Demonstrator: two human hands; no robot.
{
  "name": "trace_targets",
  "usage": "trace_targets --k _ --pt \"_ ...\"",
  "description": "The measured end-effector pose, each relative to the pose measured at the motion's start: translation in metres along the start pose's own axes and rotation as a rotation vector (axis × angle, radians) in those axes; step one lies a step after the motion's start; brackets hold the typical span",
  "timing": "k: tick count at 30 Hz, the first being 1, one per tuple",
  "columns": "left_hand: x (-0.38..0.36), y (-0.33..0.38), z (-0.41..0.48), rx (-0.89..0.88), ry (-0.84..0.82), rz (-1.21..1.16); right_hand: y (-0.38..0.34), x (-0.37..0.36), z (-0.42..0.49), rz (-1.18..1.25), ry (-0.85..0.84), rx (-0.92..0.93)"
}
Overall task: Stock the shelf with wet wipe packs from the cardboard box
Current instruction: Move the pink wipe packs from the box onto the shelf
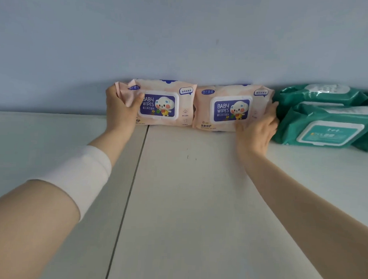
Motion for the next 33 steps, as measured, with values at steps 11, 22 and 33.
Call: trace_targets --k 11,22,33 --pt "-0.008 0.063 -0.142 -0.740 -0.434 1.039 -0.018 0.047 -0.116 -0.967 -0.438 0.272" --pt "-0.039 0.182 -0.386 -1.067 -0.913 1.309 0.011 0.301 -0.225 -1.189 -0.620 0.075" --pt "-0.119 0.292 -0.809 -1.569 -1.189 1.009 0.187 0.682 -0.367 -1.048 -0.400 -0.477"
Point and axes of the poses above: each hand's wrist, its own z-axis towards the middle knuckle, its own x-axis out of the back of the hand, y = z × x, the point moved 8 cm from there along z, towards the middle knuckle, and after that the axes turned 11 degrees about z, right-handed, at the moved point
